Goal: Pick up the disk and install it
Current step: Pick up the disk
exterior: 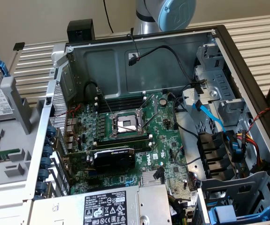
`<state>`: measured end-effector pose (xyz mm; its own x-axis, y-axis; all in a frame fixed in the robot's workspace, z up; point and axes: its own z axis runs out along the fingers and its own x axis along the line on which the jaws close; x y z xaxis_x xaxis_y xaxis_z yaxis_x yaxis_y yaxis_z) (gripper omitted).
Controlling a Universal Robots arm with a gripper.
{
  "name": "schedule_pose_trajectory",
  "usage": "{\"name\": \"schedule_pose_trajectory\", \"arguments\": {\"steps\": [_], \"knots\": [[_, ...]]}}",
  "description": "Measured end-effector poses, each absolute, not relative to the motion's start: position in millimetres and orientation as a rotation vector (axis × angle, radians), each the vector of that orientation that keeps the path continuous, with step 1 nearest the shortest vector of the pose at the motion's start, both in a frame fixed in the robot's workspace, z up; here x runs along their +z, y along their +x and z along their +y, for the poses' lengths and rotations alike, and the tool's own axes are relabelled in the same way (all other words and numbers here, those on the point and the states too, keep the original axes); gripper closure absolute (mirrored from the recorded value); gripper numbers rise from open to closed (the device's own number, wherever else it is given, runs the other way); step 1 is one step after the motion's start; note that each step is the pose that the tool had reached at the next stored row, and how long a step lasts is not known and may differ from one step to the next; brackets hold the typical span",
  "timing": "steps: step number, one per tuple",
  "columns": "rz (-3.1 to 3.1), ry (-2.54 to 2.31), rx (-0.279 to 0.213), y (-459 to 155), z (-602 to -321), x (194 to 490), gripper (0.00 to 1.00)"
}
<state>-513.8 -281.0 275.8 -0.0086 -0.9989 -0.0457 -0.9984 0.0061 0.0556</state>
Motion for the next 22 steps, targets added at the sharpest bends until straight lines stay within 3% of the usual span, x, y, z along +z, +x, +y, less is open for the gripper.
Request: {"name": "schedule_pose_trajectory", "arguments": {"steps": [22], "knots": [[-2.229,2.209,-0.105,-513.8,-283.3,277.9,0.62]]}}
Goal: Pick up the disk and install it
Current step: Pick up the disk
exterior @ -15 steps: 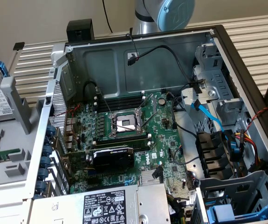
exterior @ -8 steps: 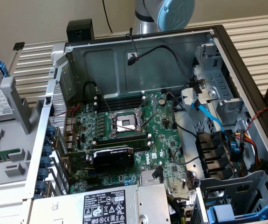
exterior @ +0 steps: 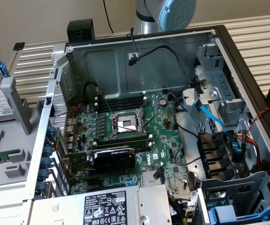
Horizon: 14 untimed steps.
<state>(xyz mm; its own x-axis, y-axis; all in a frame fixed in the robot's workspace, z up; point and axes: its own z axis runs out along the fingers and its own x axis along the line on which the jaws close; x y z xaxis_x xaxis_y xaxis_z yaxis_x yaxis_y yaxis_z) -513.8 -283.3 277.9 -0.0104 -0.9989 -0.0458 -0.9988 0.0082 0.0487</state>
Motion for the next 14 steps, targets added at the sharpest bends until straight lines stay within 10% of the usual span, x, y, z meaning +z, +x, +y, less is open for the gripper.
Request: {"name": "schedule_pose_trajectory", "arguments": {"steps": [14], "knots": [[-2.236,2.21,-0.097,-513.8,-283.3,277.1,0.62]]}}
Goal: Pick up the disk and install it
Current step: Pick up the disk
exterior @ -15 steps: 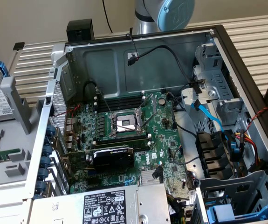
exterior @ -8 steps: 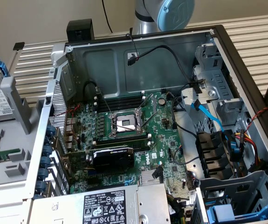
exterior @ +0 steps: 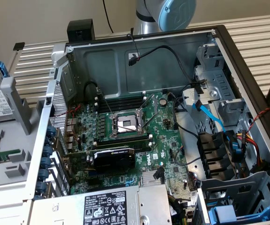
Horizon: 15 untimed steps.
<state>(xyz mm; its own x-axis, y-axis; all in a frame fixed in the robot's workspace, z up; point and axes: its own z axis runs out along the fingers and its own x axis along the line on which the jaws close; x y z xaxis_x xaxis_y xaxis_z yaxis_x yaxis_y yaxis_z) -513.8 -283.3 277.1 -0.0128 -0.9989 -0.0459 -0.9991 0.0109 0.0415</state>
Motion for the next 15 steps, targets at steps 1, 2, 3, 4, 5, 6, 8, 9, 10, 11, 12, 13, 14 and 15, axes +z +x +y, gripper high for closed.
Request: {"name": "schedule_pose_trajectory", "arguments": {"steps": [1,2,3,4,5,6,8,9,10,11,12,13,14,15], "knots": [[2.233,-2.206,0.101,-513.8,-283.2,277.0,0.62],[2.233,-2.206,0.101,-513.8,-283.3,277.0,0.62],[2.233,-2.206,0.101,-513.8,-283.3,277.0,0.62],[2.233,-2.206,0.101,-513.8,-283.3,277.0,0.62],[2.233,-2.206,0.101,-513.8,-283.3,277.1,0.62],[2.233,-2.206,0.101,-513.7,-283.3,277.1,0.62],[2.233,-2.206,0.101,-513.8,-283.3,277.1,0.63],[2.233,-2.206,0.101,-513.8,-283.3,277.1,0.63],[2.233,-2.206,0.101,-513.8,-283.3,277.1,0.63],[2.233,-2.206,0.1,-513.9,-283.3,277.1,0.63],[2.233,-2.206,0.1,-514.0,-283.3,277.2,0.63],[2.233,-2.206,0.1,-514.2,-283.3,277.9,0.63],[2.232,-2.205,0.099,-514.2,-283.3,278.8,0.63],[2.232,-2.205,0.099,-514.2,-283.3,279.8,0.63]]}}
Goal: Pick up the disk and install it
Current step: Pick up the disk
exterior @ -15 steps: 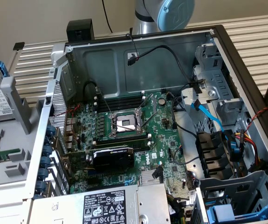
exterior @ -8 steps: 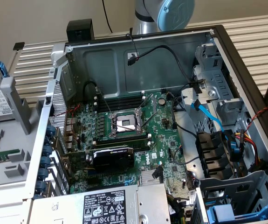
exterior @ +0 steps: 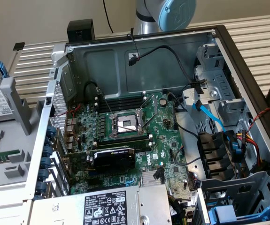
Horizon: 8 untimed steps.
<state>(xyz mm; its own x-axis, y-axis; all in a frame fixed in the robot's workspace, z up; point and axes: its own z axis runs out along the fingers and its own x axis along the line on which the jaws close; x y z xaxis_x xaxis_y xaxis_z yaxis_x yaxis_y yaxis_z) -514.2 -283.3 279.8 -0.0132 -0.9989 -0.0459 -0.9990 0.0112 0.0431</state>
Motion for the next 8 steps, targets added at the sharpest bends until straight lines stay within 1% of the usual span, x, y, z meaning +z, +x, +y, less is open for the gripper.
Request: {"name": "schedule_pose_trajectory", "arguments": {"steps": [8], "knots": [[2.23,-2.203,0.093,-514.7,-283.3,283.1,0.63]]}}
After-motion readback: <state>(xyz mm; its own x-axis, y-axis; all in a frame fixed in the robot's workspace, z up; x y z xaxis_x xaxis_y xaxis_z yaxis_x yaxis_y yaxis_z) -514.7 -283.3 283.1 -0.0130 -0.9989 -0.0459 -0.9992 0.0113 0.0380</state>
